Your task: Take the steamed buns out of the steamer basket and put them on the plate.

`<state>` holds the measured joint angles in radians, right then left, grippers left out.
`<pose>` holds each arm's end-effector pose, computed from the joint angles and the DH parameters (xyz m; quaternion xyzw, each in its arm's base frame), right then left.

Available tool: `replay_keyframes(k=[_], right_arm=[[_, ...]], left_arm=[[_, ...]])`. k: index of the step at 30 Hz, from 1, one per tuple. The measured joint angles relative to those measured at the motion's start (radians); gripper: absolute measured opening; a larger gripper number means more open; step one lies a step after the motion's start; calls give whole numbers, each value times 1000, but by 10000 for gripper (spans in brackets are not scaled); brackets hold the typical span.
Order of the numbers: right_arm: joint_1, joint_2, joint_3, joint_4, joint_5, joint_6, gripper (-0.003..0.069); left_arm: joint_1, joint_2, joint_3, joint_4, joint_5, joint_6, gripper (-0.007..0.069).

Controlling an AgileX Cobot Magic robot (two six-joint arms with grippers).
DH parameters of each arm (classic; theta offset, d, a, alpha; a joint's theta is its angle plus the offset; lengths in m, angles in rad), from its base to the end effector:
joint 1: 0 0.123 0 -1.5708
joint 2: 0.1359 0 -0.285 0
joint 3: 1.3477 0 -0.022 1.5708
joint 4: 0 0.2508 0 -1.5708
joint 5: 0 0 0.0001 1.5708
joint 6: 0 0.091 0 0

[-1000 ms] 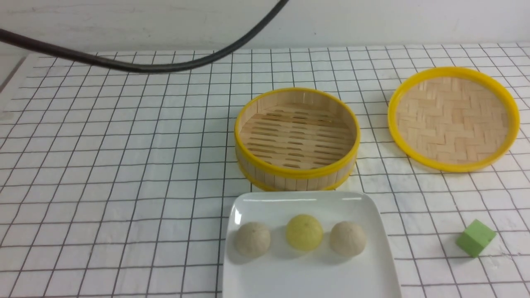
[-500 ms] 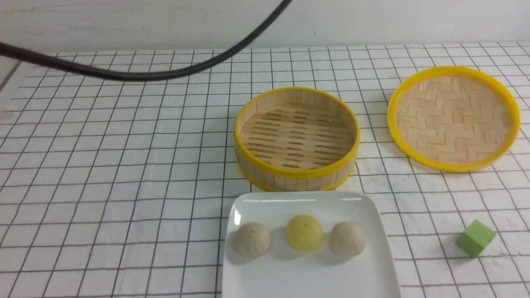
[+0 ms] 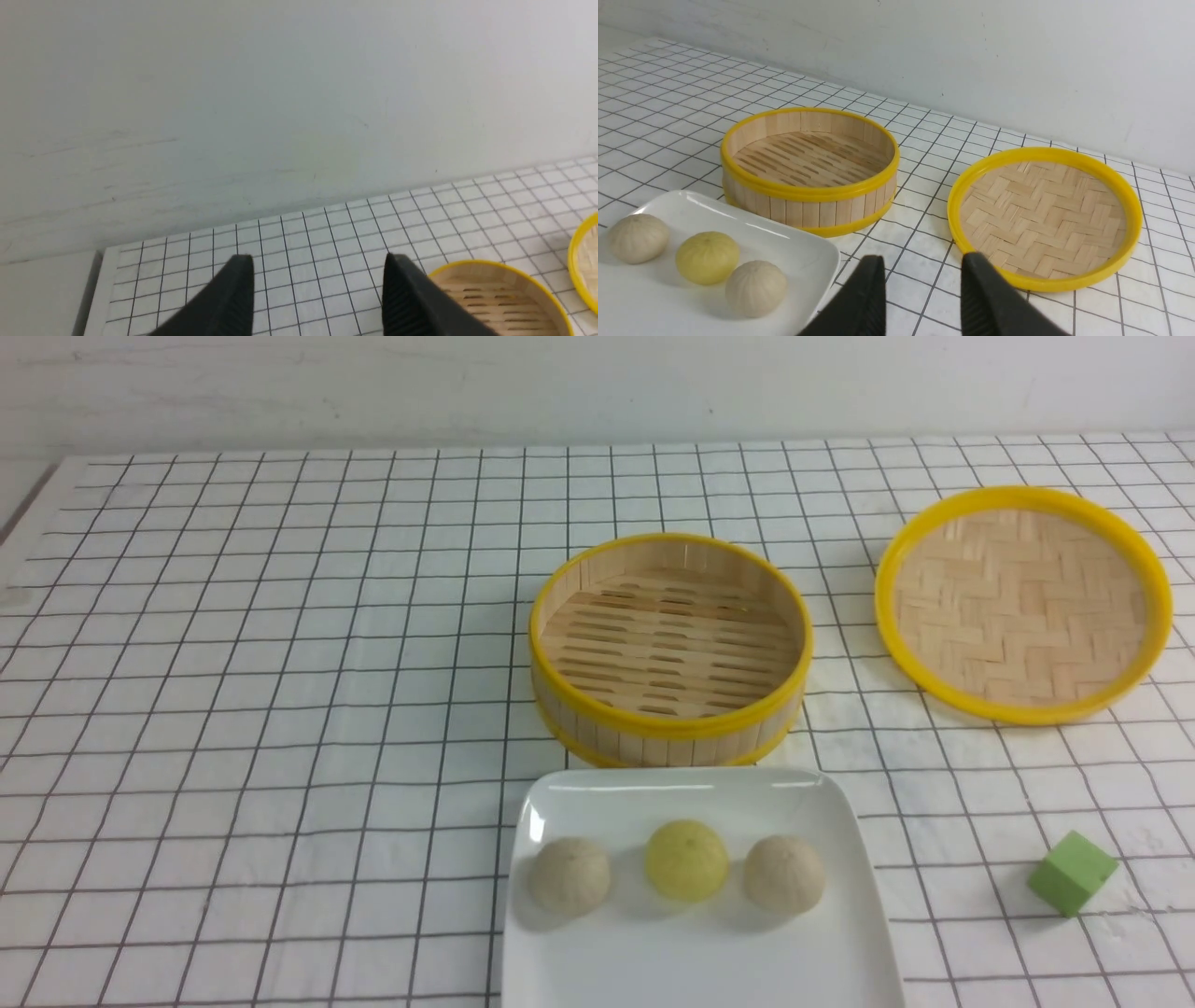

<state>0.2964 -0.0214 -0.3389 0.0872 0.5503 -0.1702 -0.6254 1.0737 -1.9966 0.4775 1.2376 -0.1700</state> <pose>0.0216 0.0109 0.2746 -0.1595 0.7245 0.0839 0.6652 0.0998 -0.0233 0.5982 0.0952 0.7587 -0.0285 0.6438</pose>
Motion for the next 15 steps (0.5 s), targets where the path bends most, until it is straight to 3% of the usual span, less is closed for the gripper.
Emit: replay_keyframes(k=[10,15], right_arm=[[0,0,0,-2,0,0,211],[0,0,0,-2,0,0,217]], left_arm=[[0,-270,247,-65,0,22,376],[0,-446,559,-161,-21,34,372]])
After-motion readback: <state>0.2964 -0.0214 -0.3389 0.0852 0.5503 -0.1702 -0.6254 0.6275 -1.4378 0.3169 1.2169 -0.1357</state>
